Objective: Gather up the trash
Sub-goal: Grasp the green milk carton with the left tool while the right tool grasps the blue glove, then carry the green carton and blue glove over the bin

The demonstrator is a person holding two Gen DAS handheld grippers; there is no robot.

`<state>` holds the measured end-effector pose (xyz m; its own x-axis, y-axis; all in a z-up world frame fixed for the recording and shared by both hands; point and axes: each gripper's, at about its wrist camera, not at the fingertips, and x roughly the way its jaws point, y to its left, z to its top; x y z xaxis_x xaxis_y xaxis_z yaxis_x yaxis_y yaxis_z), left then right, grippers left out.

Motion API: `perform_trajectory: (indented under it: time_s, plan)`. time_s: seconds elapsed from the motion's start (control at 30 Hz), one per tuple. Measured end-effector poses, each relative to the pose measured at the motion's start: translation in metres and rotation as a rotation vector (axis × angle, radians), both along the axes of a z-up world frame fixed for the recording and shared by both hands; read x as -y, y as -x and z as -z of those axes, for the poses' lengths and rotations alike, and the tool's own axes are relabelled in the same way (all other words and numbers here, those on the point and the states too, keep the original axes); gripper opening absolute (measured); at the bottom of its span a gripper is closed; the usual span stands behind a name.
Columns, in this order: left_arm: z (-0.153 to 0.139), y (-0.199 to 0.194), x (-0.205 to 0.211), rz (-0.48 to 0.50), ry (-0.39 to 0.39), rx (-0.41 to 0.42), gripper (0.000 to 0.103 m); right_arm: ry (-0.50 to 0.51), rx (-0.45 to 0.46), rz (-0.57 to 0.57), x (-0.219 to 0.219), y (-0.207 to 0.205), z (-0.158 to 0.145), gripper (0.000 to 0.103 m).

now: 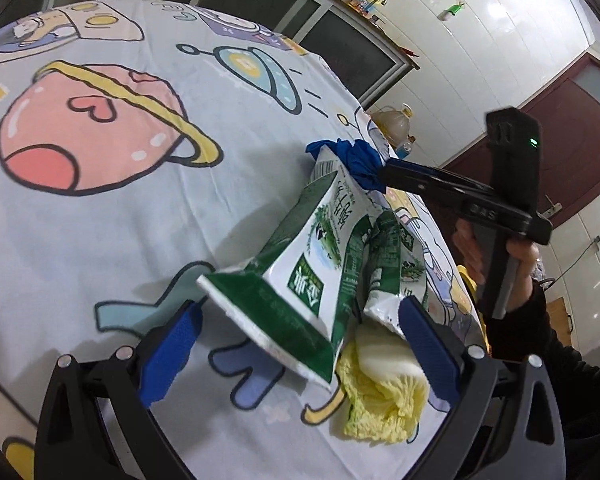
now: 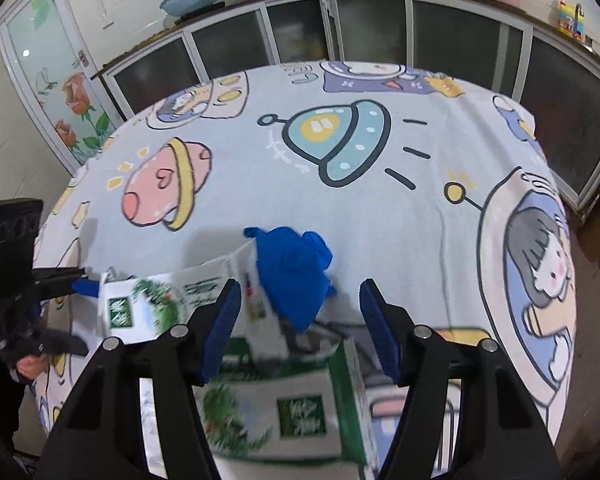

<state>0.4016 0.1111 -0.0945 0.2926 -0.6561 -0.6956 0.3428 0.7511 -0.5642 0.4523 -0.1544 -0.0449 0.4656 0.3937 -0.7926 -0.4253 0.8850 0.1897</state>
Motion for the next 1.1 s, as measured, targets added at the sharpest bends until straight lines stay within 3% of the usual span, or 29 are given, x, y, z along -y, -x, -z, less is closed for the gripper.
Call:
perform_trajectory:
  time_s: [0.1,0.13,0.2,0.27,0.33,0.6,1.1]
  plan:
    - [0.002,-0.009,0.005,-0.004,-0.001,-0.011,0.095,-0.019,-0.048,0.002,-0.001,-0.015,0.01,0.051]
    - [0.002,-0.013,0.006,-0.008,0.005,-0.017,0.095,-0.023,-0.059,0.0,-0.002,-0.017,0.012,0.044]
    - [0.001,-0.018,0.009,-0.015,0.01,-0.02,0.086,-0.032,-0.081,-0.003,-0.003,-0.022,0.015,0.031]
    - [0.001,-0.022,0.013,-0.017,0.025,-0.031,0.055,-0.042,-0.098,0.004,-0.003,-0.025,0.016,0.019]
    - [0.005,-0.028,0.016,-0.019,0.06,-0.059,0.035,-0.053,-0.101,0.013,0.0,-0.026,0.016,0.015]
    - [0.0,-0.024,0.02,-0.037,0.114,-0.048,0.031,-0.137,-0.071,0.043,0.02,-0.017,-0.005,0.015]
    - [-0.047,0.018,-0.02,-0.151,0.089,0.074,0.031,-0.175,0.074,0.031,0.043,0.053,-0.075,0.014]
